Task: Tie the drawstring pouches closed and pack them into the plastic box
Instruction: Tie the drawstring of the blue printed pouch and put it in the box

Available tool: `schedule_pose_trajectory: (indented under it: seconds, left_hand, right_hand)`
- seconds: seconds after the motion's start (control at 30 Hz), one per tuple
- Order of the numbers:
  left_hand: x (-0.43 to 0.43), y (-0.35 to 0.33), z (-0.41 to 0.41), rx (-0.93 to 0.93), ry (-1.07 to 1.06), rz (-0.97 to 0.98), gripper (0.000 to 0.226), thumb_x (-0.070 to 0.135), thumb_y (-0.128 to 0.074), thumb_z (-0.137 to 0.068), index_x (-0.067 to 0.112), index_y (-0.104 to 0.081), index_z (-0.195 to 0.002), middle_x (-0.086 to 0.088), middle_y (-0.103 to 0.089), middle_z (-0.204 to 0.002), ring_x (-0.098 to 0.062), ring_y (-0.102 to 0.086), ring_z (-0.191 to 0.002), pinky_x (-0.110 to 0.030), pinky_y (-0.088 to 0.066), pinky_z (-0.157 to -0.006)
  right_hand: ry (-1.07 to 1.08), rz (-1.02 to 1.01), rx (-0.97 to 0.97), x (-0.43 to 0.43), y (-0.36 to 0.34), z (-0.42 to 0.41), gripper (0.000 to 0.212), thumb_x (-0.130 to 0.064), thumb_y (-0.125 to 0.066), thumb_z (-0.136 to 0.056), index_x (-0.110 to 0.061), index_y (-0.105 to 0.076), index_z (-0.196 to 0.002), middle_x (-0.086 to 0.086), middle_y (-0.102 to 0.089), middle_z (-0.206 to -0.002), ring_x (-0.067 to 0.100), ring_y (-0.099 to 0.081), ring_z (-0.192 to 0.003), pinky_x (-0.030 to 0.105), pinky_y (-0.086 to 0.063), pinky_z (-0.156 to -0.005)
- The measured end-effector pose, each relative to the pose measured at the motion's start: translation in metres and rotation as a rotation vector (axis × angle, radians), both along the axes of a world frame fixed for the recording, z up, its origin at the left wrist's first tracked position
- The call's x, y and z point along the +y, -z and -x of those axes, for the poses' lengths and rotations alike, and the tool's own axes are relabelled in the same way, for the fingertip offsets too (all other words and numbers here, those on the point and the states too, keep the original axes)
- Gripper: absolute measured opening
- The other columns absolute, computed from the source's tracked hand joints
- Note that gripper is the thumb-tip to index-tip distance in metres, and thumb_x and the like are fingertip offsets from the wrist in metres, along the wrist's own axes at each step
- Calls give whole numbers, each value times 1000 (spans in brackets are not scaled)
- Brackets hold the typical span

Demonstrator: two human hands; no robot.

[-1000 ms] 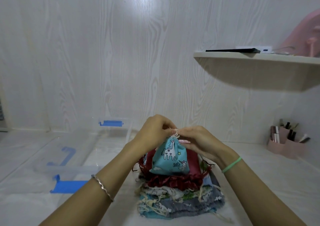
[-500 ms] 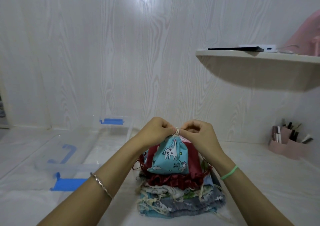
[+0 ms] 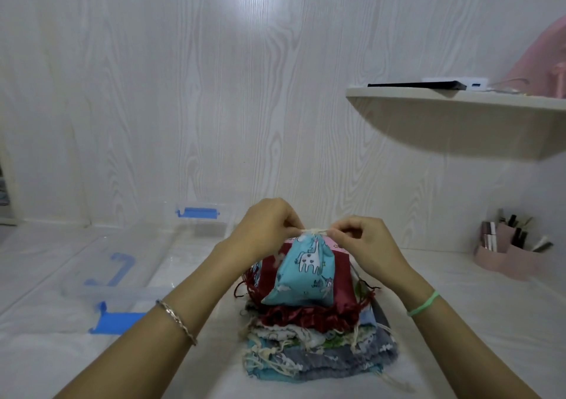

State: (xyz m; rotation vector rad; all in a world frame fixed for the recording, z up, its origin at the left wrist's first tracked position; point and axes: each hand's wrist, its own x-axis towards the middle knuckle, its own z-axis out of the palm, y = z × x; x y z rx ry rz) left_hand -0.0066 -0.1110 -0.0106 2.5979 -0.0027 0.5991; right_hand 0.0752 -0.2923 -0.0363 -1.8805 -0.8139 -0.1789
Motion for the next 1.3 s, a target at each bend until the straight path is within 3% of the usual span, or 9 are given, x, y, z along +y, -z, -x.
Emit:
schedule_pose_trajectory:
  seconds: [0.13, 0.3, 0.53, 0.67, 0.8, 0.87, 1.0, 1.17, 1.3]
  left_hand:
    - [-4, 5, -1, -141, -86, -34, 13, 21, -65, -89, 19, -76, -94, 6, -73, -91, -5, -64, -77, -23, -53, -76]
    - [-12, 10, 2, -231, -3, 117, 13, 17, -67, -88, 17, -76, -98, 6, -74, -90, 1, -64, -73, -12, -50, -71]
    - [-17, 11, 7, -271, -2, 26, 16, 14, -65, -89, 13, -77, -99, 1, -72, -96, -10, -65, -88, -21, -51, -80]
    - [-19, 14, 7, -287, 15, 32, 15, 12, -65, -88, 13, -78, -96, 0, -71, -91, -10, -64, -83, -28, -53, -78]
    - [-17, 15, 3, -290, 25, 38, 15, 12, -67, -86, 14, -77, -98, 2, -70, -94, -9, -64, -86, -27, -53, -82]
    - [-14, 16, 2, -305, 36, 63, 14, 13, -69, -85, 15, -77, -97, 4, -69, -94, -5, -63, -85, -25, -53, -81]
    - [-14, 18, 4, -359, 93, 239, 17, 7, -69, -83, 14, -77, -96, 7, -70, -93, -2, -65, -83, -19, -55, -80]
    - [-14, 15, -1, -310, 218, 365, 17, 2, -73, -80, 11, -77, -94, 4, -73, -90, -3, -69, -83, -21, -56, -80]
    - [-9, 14, 0, -181, 250, 510, 35, 5, -75, -79, 15, -71, -111, 5, -73, -97, -7, -71, -81, -15, -55, -69]
  right_hand:
    - [-93, 12, 47, -4, -4, -1, 9, -16, -71, -86, -12, -74, -78, 4, -72, -75, 7, -61, -67, 23, -50, -68]
    - [-150, -35, 365, 7, -8, -8, 43, -33, -54, -96, 5, -73, -93, 16, -71, -83, 15, -60, -68, 22, -47, -64]
    - [-270, -19, 674, 19, -3, -11, 39, -24, -73, -83, 8, -70, -106, 24, -69, -111, 35, -65, -108, 44, -48, -101]
    - [-379, -58, 836, 19, -4, -10, 40, -21, -74, -76, 4, -68, -107, 20, -68, -107, 28, -64, -97, 43, -48, -99]
    - [-405, -40, 866, 17, -8, -13, 63, -18, -84, -67, 14, -61, -117, 25, -62, -112, 31, -57, -105, 47, -38, -109]
    - [-392, -24, 860, 16, -10, -14, 65, -18, -88, -62, 14, -63, -113, 23, -63, -108, 29, -57, -101, 43, -39, -105]
    - [-349, -26, 847, 14, -13, -16, 37, -12, -76, -74, 8, -68, -104, 18, -66, -98, 23, -61, -88, 34, -49, -89]
    - [-314, 159, 703, 22, -20, -1, 3, -9, -71, -79, -7, -70, -81, 5, -58, -70, 11, -50, -61, 22, -38, -58]
    - [-293, 222, 537, 21, -25, 2, 4, -8, -72, -80, -4, -71, -80, 3, -56, -64, 10, -48, -58, 21, -38, -58]
